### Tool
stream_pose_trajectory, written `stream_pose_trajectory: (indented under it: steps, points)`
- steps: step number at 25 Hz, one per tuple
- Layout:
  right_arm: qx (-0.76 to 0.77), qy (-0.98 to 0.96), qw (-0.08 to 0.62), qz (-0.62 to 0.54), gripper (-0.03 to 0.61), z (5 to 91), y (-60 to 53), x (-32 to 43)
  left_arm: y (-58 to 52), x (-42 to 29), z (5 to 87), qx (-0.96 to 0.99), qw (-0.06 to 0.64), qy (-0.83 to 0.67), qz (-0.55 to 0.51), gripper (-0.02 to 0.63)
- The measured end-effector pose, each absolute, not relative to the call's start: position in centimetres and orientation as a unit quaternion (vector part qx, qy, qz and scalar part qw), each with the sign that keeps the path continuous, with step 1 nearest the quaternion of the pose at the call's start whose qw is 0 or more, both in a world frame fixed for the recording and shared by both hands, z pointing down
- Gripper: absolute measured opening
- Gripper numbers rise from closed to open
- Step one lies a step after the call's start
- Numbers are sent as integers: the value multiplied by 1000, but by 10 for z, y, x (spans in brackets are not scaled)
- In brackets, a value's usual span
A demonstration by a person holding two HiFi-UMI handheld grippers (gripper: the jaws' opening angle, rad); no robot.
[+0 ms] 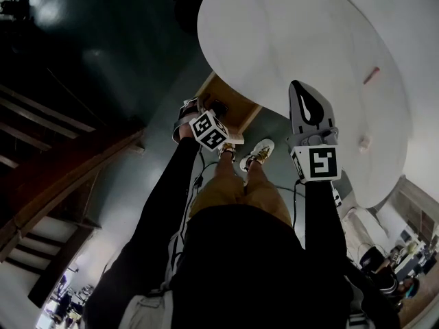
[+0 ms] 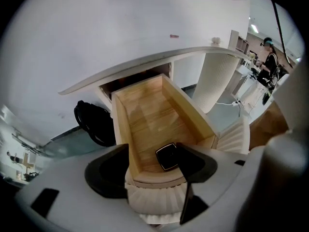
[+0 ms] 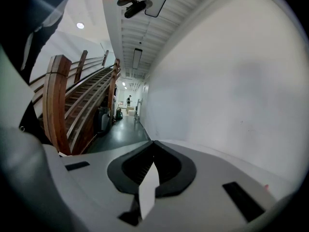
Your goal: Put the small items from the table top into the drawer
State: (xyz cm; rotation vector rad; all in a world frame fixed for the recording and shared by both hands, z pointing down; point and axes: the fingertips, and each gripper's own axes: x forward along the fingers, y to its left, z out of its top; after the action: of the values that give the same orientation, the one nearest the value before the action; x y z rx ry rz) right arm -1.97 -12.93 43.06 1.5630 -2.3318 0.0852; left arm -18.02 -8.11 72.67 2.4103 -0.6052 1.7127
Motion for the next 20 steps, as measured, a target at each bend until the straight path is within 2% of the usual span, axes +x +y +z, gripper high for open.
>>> stream_pose_trajectory:
  steps: [10, 20]
  points:
    - [577, -805, 135, 5, 26, 395, -126, 6, -94, -162, 646, 832, 51, -249, 494, 327]
    - [593, -801, 78, -24, 26, 346, -128, 59, -131, -99, 484, 876, 0, -330, 352, 327]
